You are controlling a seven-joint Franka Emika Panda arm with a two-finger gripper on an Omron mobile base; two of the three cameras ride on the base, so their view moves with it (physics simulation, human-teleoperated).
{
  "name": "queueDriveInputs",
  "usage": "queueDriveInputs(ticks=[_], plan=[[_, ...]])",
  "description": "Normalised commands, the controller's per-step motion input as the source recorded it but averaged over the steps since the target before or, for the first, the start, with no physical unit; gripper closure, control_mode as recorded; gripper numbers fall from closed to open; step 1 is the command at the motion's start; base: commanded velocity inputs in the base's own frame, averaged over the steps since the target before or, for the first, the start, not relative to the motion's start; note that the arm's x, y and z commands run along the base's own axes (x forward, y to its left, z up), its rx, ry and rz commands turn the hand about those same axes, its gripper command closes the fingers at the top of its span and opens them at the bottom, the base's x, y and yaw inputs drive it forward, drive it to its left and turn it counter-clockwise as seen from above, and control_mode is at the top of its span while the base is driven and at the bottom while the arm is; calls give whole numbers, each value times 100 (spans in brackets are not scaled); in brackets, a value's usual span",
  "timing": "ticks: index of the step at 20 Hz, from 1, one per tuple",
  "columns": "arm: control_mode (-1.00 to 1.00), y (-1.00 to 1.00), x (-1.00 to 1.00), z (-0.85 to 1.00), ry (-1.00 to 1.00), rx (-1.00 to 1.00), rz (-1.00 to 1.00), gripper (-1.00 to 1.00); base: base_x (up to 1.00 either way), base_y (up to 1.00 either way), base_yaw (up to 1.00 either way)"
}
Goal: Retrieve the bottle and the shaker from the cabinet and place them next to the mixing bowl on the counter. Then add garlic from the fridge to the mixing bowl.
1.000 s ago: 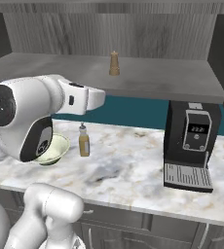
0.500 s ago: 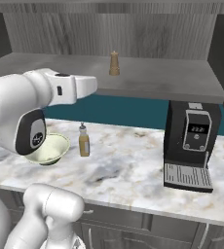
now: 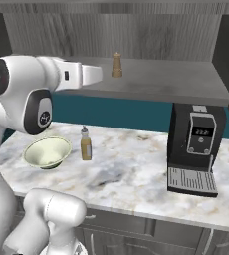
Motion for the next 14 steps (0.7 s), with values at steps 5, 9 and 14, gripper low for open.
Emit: queueDriveInputs(ticks=[5,9,14], plan=[[-100,0,35,-1,2,5,0,-100,0,0,0],[-100,0,42,0,0,2,0,-100,0,0,0],[-100,-4,33,-1,2,6,0,-100,0,0,0]])
